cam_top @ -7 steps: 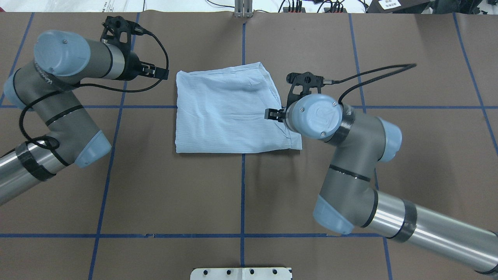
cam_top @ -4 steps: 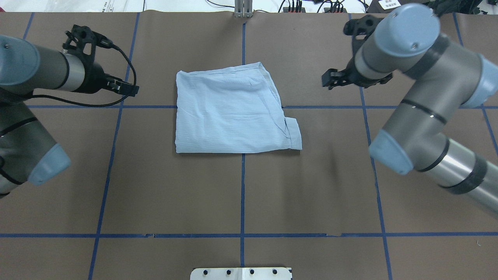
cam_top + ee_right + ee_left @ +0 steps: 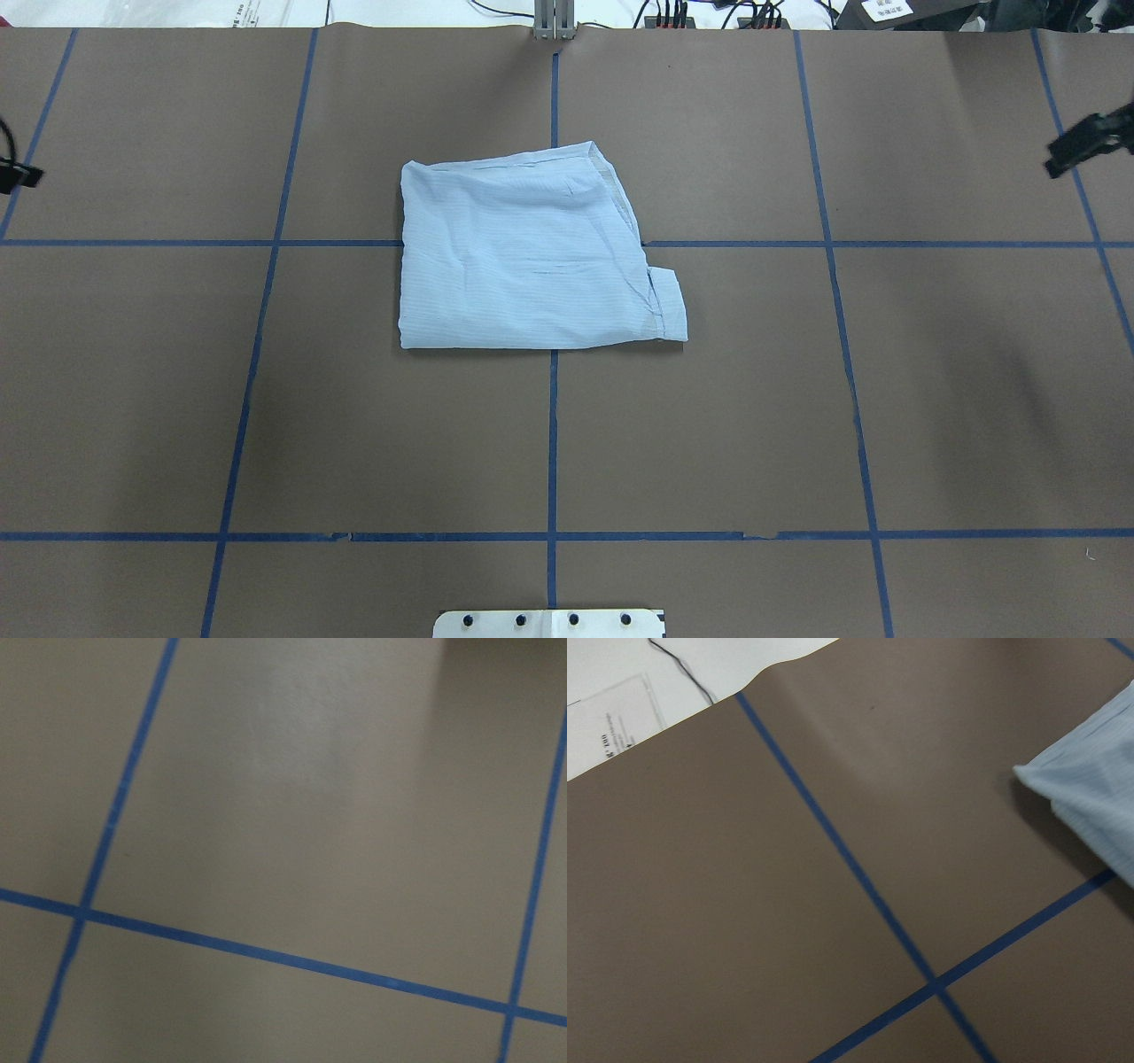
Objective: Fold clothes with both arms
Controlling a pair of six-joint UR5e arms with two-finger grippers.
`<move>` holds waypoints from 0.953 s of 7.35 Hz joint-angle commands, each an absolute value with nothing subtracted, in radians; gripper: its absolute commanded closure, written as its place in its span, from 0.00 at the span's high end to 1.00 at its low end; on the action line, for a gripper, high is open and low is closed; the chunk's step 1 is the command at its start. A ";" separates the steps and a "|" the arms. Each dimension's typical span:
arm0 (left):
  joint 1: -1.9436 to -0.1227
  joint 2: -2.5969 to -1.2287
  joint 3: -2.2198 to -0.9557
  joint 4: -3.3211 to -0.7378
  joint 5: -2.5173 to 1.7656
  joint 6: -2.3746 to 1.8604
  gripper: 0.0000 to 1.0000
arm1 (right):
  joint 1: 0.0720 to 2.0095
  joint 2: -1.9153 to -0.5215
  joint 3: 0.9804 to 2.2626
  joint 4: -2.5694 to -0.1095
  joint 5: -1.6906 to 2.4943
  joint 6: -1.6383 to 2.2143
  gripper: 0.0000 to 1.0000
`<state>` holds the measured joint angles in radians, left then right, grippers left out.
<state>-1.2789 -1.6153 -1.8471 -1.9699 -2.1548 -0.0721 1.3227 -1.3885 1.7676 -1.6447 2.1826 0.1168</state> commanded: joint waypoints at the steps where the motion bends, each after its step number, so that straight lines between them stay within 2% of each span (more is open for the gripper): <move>1: -1.411 -1.507 -1.792 -1.931 -2.197 0.031 1.00 | 1.494 -1.559 1.707 -1.640 2.249 -0.212 1.00; 2: -1.466 -1.502 -1.716 -1.945 -2.191 0.043 1.00 | 1.540 -1.683 1.706 -1.632 2.240 -0.227 1.00; 3: -1.530 -1.500 -1.694 -1.931 -2.194 0.117 1.00 | 1.608 -1.747 1.703 -1.625 2.241 -0.222 1.00; 4: -1.546 -1.499 -1.649 -1.904 -2.198 0.142 1.00 | 1.673 -1.752 1.718 -1.617 2.253 -0.215 1.00; 7: -1.552 -1.468 -1.655 -1.806 -2.380 0.129 1.00 | 1.672 -1.721 1.741 -1.617 2.255 -0.117 1.00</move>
<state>-1.5486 -1.4759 -1.6525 -1.8512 -2.2938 0.1341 1.6691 -1.7298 1.7271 -1.6190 2.2502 -0.1846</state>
